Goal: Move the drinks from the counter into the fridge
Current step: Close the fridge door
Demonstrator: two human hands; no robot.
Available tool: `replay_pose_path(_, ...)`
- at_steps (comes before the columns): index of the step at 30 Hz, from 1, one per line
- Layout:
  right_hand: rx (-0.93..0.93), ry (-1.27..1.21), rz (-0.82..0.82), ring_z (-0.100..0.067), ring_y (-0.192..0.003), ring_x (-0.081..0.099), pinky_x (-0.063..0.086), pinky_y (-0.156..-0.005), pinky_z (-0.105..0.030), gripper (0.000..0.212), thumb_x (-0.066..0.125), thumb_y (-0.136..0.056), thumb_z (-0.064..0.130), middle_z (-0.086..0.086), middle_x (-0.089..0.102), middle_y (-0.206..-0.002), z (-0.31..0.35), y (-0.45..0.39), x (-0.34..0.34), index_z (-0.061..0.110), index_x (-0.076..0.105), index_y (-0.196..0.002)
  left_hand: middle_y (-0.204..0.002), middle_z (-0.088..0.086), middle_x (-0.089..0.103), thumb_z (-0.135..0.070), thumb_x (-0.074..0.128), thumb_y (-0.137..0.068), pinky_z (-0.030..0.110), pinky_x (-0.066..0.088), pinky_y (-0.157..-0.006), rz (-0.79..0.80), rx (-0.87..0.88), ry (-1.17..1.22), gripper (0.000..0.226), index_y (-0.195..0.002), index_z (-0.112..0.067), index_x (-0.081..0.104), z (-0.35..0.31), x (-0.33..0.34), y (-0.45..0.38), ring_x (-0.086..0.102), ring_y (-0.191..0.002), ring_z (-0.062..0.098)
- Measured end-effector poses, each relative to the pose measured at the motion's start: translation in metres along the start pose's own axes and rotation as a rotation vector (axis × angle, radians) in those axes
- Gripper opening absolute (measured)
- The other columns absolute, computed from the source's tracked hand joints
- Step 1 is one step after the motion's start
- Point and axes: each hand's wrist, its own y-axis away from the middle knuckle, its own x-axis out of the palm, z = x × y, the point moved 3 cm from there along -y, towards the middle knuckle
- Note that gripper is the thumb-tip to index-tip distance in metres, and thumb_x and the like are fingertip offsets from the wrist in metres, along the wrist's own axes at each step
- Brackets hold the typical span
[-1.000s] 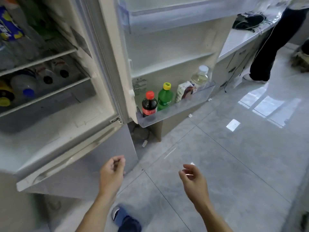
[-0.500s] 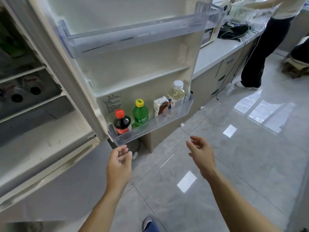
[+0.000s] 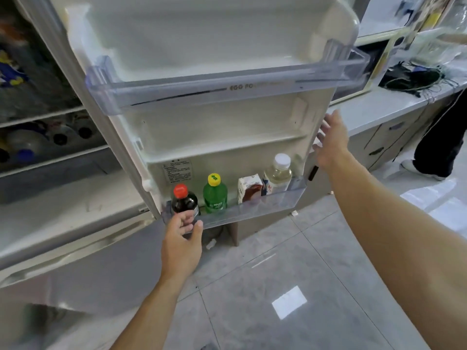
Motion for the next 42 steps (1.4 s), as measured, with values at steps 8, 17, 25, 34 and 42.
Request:
replay_pose_path(8, -0.037, -0.013, 0.178, -0.001, -0.070, 0.072, 0.053, -0.058, -0.018, 0.058, 0.037, -0.086, 0.078, 0.016, 0.076, -0.085, 0.028, -0.028, 0.009, 0.033, 0.073, -0.097, -0.112, -0.018, 0.062, -0.030, 0.063, -0.092, 0.016, 0.044, -0.082, -0.208, -0.041, -0.021, 0.023, -0.107, -0.046, 0.056, -0.017, 0.001, 0.072, 0.060, -0.105, -0.003)
replay_pose_path(17, -0.149, -0.076, 0.060, -0.011, -0.112, 0.065, 0.051, -0.098, -0.032, 0.064, 0.035, -0.089, 0.074, 0.010, 0.068, -0.121, 0.003, 0.015, -0.020, 0.029, 0.059, -0.128, -0.106, -0.026, 0.062, -0.034, 0.064, -0.091, 0.013, 0.044, -0.077, -0.298, -0.083, 0.011, 0.021, -0.103, -0.049, 0.058, -0.017, 0.014, 0.143, 0.059, -0.102, -0.008)
replay_pose_path(25, -0.313, -0.069, -0.295, -0.014, -0.111, 0.057, 0.038, -0.109, -0.044, 0.034, 0.031, -0.095, 0.064, 0.013, 0.064, -0.111, -0.027, 0.123, -0.040, 0.040, 0.054, -0.103, -0.106, -0.029, 0.061, -0.030, 0.063, -0.093, 0.000, 0.043, -0.070, -0.254, 0.003, 0.054, 0.023, -0.106, -0.048, 0.056, -0.037, 0.016, 0.163, 0.058, -0.100, -0.010)
replay_pose_path(34, -0.509, -0.066, -0.293, -0.016, -0.075, 0.047, 0.045, -0.072, -0.032, 0.056, 0.041, -0.090, 0.058, -0.005, 0.048, -0.081, -0.070, 0.276, -0.049, 0.007, 0.048, -0.112, -0.100, -0.023, 0.065, -0.027, 0.065, -0.093, 0.006, 0.047, -0.069, -0.191, 0.177, 0.130, 0.019, -0.102, -0.044, 0.062, -0.051, -0.045, 0.212, 0.060, -0.098, -0.002)
replay_pose_path(42, -0.673, 0.023, 0.062, -0.006, -0.065, 0.043, 0.038, -0.061, -0.019, 0.031, 0.058, -0.088, 0.043, 0.009, 0.045, -0.079, -0.119, 0.415, -0.021, 0.018, 0.048, -0.102, -0.100, -0.015, 0.065, -0.028, 0.064, -0.093, 0.010, 0.049, -0.072, -0.110, 0.329, 0.142, 0.011, -0.102, -0.034, 0.063, -0.033, -0.134, 0.277, 0.065, -0.092, 0.009)
